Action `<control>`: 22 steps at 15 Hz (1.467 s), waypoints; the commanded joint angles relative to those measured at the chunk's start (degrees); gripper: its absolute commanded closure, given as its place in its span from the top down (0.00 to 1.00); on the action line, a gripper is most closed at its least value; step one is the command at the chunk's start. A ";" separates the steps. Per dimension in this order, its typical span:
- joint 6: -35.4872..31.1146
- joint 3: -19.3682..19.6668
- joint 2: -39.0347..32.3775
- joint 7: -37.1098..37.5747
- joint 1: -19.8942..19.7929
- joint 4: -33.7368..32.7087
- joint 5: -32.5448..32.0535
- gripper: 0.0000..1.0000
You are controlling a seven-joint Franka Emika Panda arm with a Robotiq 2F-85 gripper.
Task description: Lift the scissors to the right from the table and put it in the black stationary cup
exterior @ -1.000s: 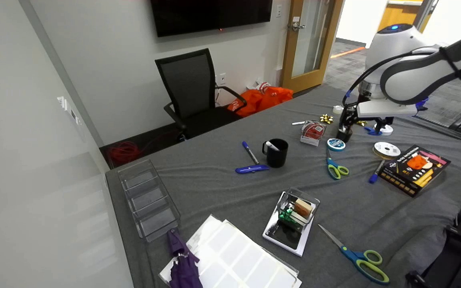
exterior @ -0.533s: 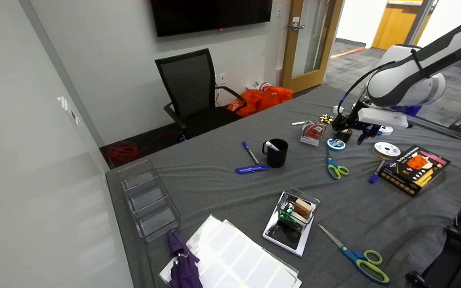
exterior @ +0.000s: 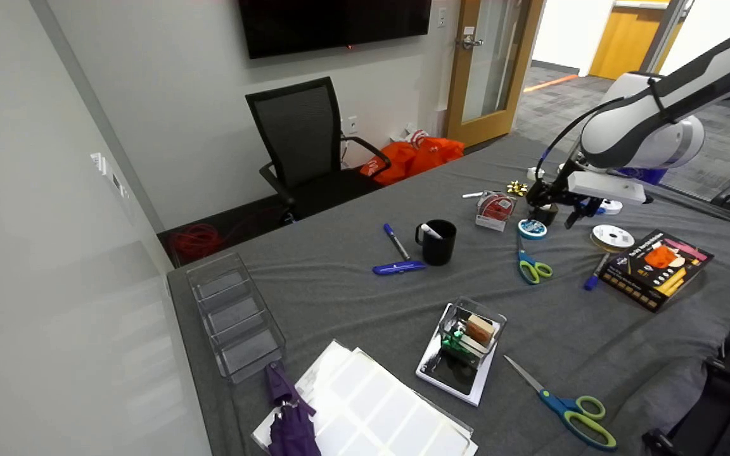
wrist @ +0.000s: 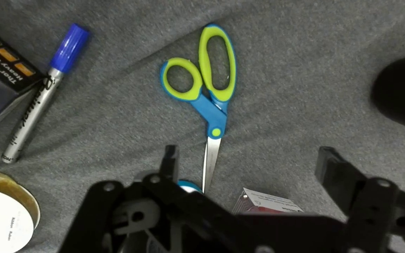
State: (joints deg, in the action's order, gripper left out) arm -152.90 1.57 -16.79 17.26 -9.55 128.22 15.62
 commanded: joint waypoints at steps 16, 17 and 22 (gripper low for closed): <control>-4.73 8.51 -16.68 10.87 9.14 -9.61 -5.57 1.00; -4.84 8.90 -17.43 11.36 9.61 -10.01 -5.55 1.00; -5.12 10.69 -20.30 13.66 11.57 -12.12 -5.45 0.76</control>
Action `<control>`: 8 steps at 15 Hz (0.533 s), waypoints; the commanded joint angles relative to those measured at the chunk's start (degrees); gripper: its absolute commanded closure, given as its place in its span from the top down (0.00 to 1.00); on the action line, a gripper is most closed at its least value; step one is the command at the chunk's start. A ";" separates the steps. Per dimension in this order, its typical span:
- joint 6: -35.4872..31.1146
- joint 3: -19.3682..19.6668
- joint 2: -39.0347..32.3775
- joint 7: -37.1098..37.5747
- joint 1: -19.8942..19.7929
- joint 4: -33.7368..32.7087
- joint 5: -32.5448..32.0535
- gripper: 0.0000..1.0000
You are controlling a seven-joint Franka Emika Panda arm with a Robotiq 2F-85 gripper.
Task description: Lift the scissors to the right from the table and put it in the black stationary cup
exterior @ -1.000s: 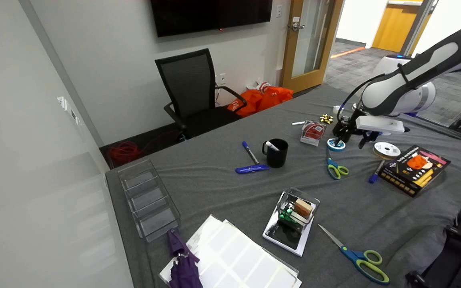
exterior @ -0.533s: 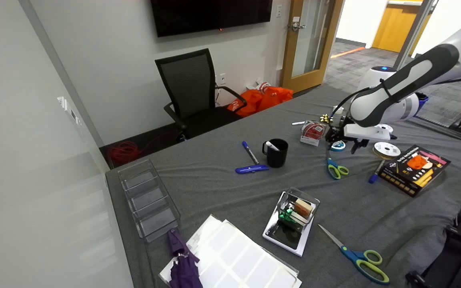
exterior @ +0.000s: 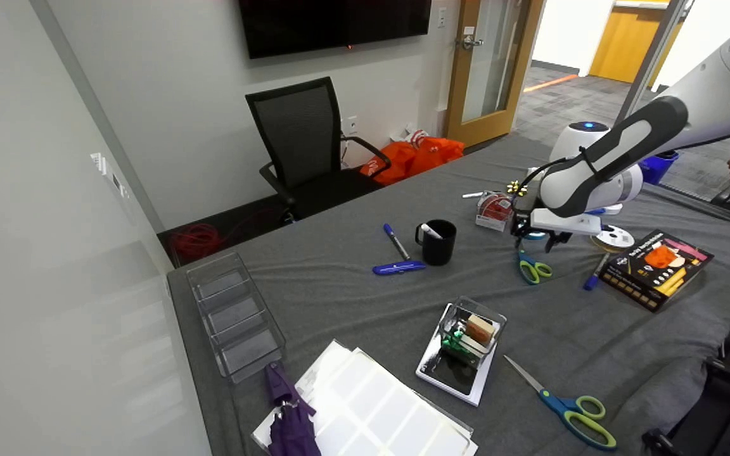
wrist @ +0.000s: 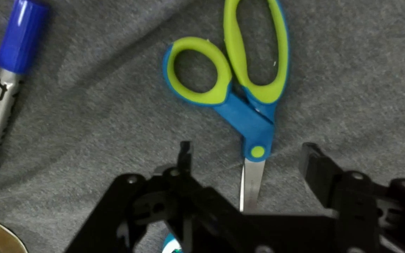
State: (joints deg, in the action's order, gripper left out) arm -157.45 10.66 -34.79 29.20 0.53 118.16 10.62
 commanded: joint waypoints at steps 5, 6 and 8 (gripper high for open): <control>-0.73 2.60 -4.31 3.09 2.54 -3.72 -0.38 0.80; -0.91 2.66 -4.63 3.21 2.62 -3.95 -0.33 0.81; -1.01 2.86 -5.38 3.57 2.88 -4.51 -0.31 0.70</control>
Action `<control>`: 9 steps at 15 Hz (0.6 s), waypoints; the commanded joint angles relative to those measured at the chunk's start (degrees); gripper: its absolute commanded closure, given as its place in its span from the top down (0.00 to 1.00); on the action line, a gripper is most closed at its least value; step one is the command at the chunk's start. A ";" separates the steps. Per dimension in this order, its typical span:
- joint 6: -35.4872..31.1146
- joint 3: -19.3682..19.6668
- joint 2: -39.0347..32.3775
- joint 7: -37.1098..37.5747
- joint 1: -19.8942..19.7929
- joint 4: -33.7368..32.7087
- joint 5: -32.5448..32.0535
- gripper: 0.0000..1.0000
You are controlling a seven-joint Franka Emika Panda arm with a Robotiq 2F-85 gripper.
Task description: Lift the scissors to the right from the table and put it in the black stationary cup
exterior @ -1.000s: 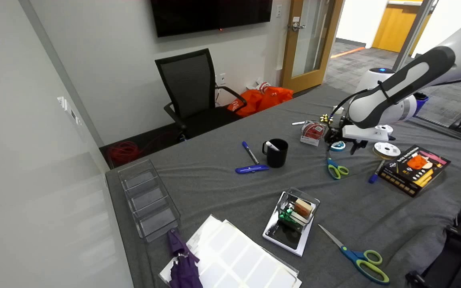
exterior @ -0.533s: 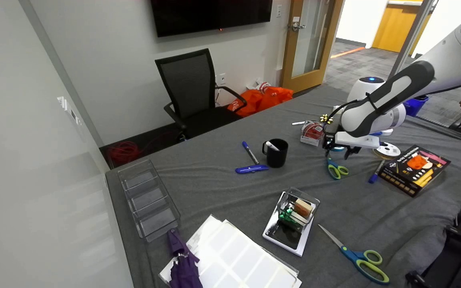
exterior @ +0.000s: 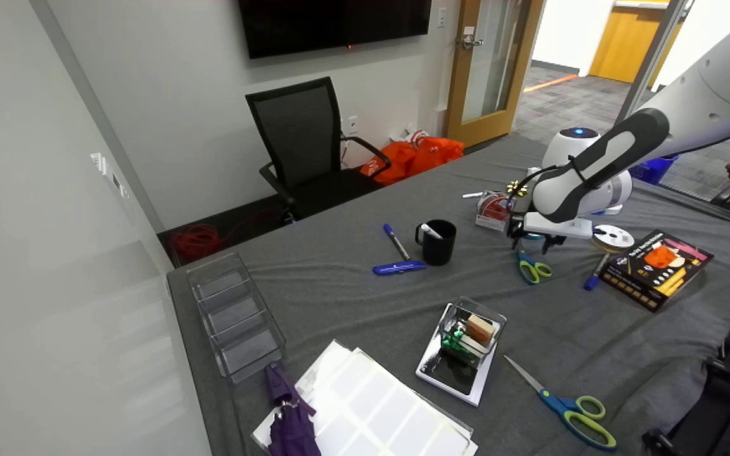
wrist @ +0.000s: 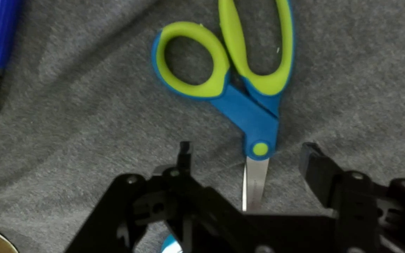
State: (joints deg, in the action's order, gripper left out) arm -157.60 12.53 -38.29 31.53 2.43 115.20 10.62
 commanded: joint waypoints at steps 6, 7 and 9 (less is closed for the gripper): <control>-0.92 1.41 -3.42 2.64 1.58 -2.83 -0.32 0.36; -0.97 1.46 -3.56 2.90 1.70 -2.96 -0.35 0.33; -1.00 1.51 -3.52 3.23 1.92 -2.81 -0.42 0.10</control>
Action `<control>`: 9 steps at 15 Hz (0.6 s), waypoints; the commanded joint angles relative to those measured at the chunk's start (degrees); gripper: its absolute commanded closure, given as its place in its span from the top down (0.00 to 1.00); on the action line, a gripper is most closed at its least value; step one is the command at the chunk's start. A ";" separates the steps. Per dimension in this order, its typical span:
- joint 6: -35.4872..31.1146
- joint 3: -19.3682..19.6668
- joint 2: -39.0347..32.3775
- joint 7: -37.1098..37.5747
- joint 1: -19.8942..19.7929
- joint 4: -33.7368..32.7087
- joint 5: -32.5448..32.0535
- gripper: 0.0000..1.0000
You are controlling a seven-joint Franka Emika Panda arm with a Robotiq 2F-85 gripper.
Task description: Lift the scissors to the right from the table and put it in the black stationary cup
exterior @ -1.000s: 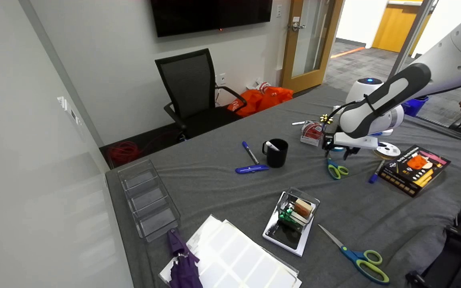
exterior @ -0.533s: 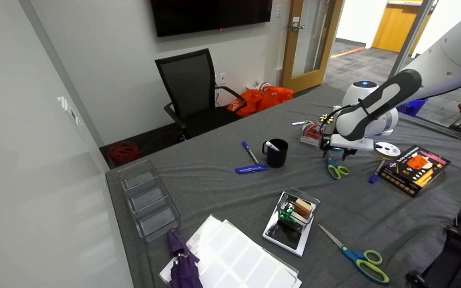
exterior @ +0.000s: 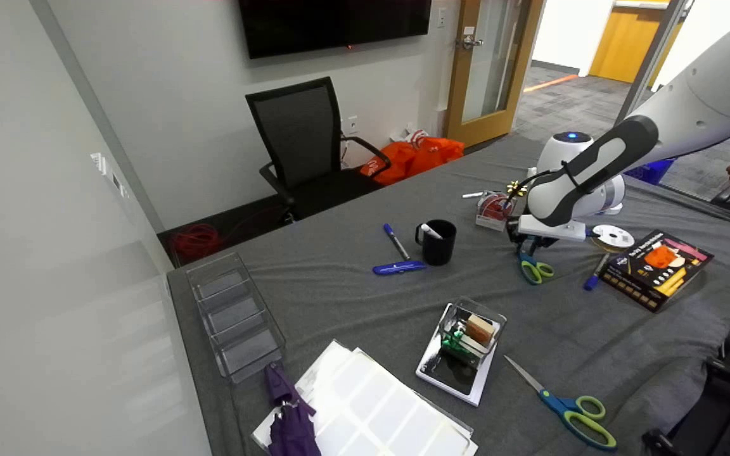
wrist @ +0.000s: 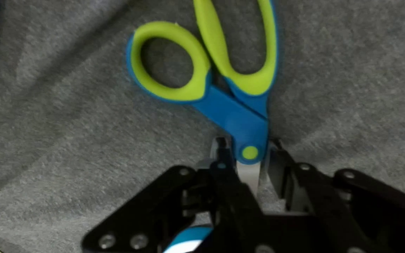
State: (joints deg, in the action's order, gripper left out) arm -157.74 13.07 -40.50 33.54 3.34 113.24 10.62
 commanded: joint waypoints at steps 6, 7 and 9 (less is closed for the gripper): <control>-1.67 0.48 -0.34 0.25 0.59 0.40 -0.27 0.06; -1.52 0.34 0.27 -0.10 0.44 0.89 -0.27 0.06; -0.88 -0.34 1.88 -1.32 -0.32 1.99 -0.03 0.06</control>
State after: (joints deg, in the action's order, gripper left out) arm -158.07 13.13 -40.78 33.75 3.51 113.02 10.62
